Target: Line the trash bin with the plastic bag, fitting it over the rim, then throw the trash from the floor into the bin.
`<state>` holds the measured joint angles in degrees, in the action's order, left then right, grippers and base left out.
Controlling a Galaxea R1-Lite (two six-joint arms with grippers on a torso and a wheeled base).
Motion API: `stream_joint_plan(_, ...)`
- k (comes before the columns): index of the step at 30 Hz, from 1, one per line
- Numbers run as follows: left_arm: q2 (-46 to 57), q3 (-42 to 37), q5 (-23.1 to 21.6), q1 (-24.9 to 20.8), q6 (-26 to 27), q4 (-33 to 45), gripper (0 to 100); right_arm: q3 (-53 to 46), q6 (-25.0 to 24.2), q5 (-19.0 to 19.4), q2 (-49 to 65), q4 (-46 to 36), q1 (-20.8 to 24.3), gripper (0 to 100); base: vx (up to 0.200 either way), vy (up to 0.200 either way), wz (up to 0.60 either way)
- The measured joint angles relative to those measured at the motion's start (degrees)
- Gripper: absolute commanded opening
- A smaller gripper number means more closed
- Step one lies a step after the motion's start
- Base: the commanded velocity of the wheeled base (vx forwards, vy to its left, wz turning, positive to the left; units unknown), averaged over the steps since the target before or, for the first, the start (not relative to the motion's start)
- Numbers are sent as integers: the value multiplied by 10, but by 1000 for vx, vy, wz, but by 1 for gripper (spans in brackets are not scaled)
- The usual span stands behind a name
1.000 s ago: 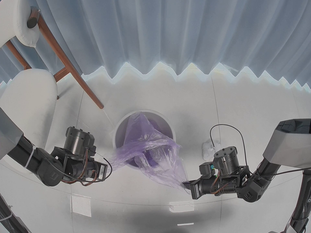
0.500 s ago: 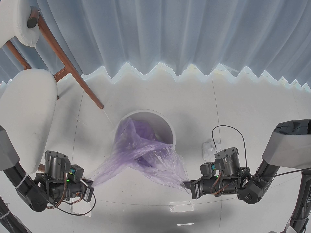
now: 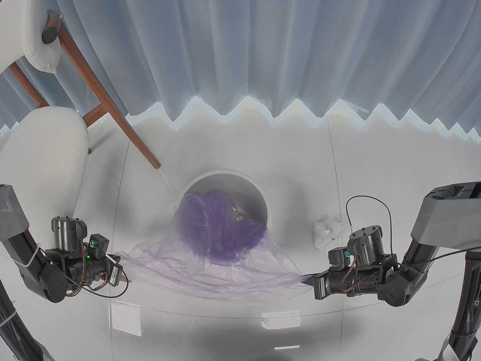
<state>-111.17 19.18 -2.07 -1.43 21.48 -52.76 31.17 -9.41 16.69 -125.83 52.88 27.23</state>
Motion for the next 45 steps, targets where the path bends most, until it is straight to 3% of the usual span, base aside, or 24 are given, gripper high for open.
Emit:
stream_joint_plan(16,-86,144,-11,-49,-4,-21,0,111,9,-23,-25,1,-47,0,0,0,0)
stream_joint_plan(31,14,146,-46,-52,-80,-43,0,114,-26,12,86,-4,-51,0,0,0,0)
stream_joint_plan(40,-38,144,-22,-52,-77,-136,0,131,-28,3,73,2,-52,0,0,0,0)
stream_joint_plan(45,-63,109,-27,-53,-74,-150,0,134,-27,-1,58,4,-52,0,0,0,0)
